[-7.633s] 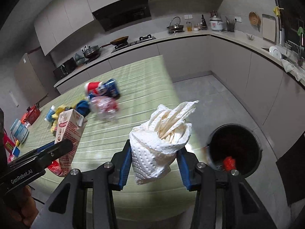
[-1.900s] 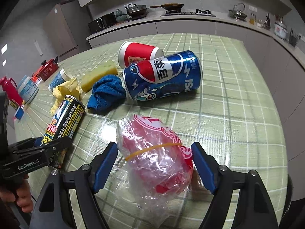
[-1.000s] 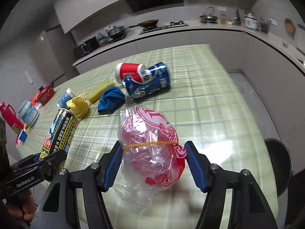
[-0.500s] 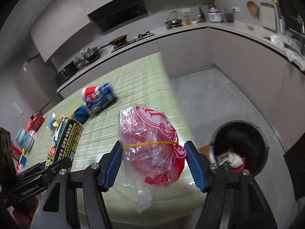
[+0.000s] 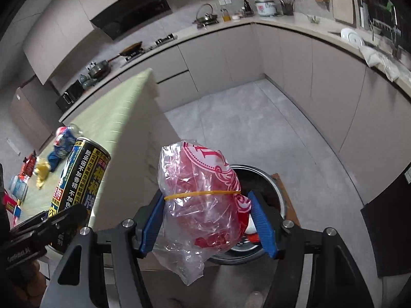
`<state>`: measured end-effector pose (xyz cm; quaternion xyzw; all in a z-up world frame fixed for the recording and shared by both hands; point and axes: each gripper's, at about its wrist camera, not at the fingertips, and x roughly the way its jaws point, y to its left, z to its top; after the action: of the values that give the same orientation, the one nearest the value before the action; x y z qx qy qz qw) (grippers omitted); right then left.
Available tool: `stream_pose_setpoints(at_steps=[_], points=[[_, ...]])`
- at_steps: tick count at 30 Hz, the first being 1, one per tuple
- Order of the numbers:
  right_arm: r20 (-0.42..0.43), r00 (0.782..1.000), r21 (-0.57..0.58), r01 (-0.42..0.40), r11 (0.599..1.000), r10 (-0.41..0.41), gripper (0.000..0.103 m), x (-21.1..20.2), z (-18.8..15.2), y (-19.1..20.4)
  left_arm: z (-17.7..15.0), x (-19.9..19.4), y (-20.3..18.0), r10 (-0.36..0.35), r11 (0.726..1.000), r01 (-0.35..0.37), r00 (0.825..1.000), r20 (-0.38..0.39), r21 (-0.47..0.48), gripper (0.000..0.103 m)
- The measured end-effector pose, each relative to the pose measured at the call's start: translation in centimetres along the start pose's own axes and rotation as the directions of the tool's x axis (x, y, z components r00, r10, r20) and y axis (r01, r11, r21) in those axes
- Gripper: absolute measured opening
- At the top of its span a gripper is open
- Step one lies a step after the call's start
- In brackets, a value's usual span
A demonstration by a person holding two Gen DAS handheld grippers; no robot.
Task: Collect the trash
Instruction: 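Lift the spray can and plastic bag and carry both over the bin, then open both tools over the bin, dropping spray can and plastic bag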
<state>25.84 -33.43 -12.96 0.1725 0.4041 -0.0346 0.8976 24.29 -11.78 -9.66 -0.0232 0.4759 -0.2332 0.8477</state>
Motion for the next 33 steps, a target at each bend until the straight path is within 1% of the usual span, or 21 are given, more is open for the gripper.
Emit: stream_pose_setpoints(at_steps=[5, 8, 12, 13, 16, 18, 22, 24, 26, 30, 33], points=[[-0.075, 0.997, 0.026, -0.009, 1.000, 0.011, 0.067, 4.9, 0.1, -4.6, -0.9, 6.0, -1.3, 0.057, 0.998, -0.058, 0.995, -0.083, 0.000, 0.054], [-0.107, 0.994, 0.030, -0.020, 0.999, 0.024, 0.067, 7.5, 0.2, -6.1, -1.5, 9.1, -1.4, 0.101, 0.995, -0.101, 0.988, -0.119, 0.000, 0.054], [-0.146, 0.988, 0.027, -0.043, 0.999, 0.047, 0.068, 10.8, 0.1, -7.5, -1.9, 12.2, -1.0, 0.131, 0.991, -0.135, 0.978, -0.163, -0.016, 0.054], [-0.155, 0.987, 0.030, -0.049, 0.998, 0.053, 0.068, 11.4, 0.1, -7.3, -2.1, 12.8, -0.9, 0.151, 0.988, -0.156, 0.974, -0.171, -0.017, 0.055], [-0.188, 0.981, 0.038, -0.049, 0.998, 0.056, 0.074, 13.2, 0.0, -8.4, -1.6, 13.7, -1.3, 0.174, 0.983, -0.180, 0.968, -0.181, -0.021, 0.068], [-0.191, 0.981, 0.035, -0.039, 0.999, 0.045, 0.076, 13.7, 0.0, -8.9, -1.2, 13.6, -1.6, 0.204, 0.978, -0.209, 0.964, -0.169, -0.008, 0.072], [-0.181, 0.982, 0.055, -0.051, 0.997, 0.060, 0.078, 13.7, 0.7, -9.4, -0.5, 12.6, -2.5, 0.225, 0.973, -0.229, 0.964, -0.139, -0.014, 0.073], [-0.175, 0.983, 0.051, -0.045, 0.998, 0.054, 0.078, 13.4, 0.7, -9.4, -0.1, 11.2, -2.7, 0.214, 0.976, -0.219, 0.970, -0.117, -0.024, 0.073], [-0.147, 0.988, 0.059, -0.041, 0.997, 0.049, 0.078, 12.8, 1.0, -9.5, 0.2, 9.9, -3.0, 0.213, 0.976, -0.216, 0.972, -0.097, -0.022, 0.073], [-0.123, 0.992, 0.065, -0.027, 0.998, 0.035, 0.078, 11.2, 1.7, -9.1, 0.6, 7.6, -3.1, 0.181, 0.983, -0.184, 0.979, -0.096, -0.027, 0.073], [-0.111, 0.994, 0.060, -0.016, 0.998, 0.022, 0.078, 10.0, 2.2, -8.1, 0.8, 5.2, -3.7, 0.153, 0.988, -0.156, 0.985, -0.079, -0.021, 0.073]])
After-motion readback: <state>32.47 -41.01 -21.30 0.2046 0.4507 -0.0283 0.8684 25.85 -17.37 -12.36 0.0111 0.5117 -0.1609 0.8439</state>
